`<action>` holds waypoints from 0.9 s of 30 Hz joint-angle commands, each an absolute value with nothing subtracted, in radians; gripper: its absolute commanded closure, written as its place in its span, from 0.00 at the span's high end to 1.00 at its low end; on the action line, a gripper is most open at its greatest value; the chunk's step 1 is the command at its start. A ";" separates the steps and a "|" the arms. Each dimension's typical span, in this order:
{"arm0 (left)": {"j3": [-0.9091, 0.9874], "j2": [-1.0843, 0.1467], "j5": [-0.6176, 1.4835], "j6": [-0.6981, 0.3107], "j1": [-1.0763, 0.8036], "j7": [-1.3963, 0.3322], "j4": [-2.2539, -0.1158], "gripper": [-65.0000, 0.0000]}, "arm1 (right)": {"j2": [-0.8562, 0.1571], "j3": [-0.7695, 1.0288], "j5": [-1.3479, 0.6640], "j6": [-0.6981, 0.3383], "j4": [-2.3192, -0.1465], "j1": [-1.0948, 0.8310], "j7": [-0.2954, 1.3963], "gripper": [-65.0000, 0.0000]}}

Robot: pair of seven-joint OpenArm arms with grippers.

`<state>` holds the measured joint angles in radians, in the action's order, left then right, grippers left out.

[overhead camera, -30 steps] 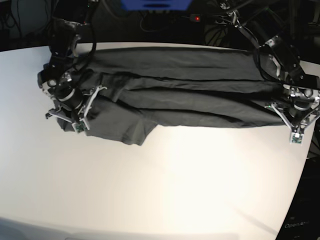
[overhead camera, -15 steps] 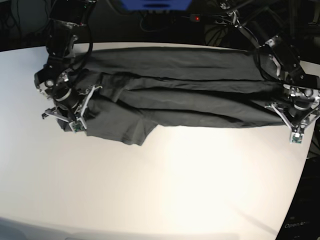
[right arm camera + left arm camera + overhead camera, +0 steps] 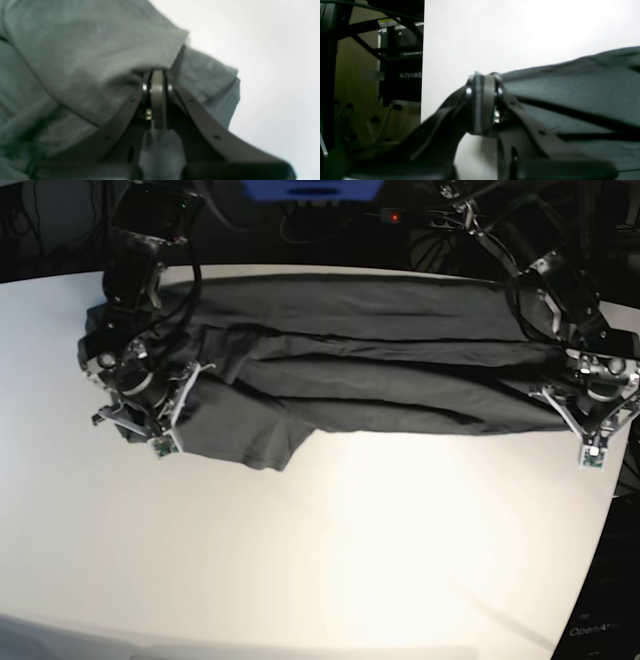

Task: Fold the T-shirt properly
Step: 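Regrasp the strip end with the right gripper, pinching more fabric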

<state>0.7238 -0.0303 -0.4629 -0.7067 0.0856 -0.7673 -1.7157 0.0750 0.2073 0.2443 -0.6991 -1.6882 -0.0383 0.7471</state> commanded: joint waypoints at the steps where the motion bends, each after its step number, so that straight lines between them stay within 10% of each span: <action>1: 0.723 -0.039 -0.456 -0.698 0.099 -0.750 -1.735 0.04 | 0.071 0.206 0.236 -0.698 -1.707 -0.021 0.739 0.12; 8: 0.723 -0.039 -0.456 -0.698 0.099 -0.750 -1.732 0.04 | 0.071 0.206 0.236 -0.698 -1.707 -0.018 0.739 0.49; 27: 0.720 -0.039 -0.463 -0.698 0.102 -0.750 -1.732 0.04 | 0.077 0.200 0.231 -0.698 -1.695 0.016 0.736 0.50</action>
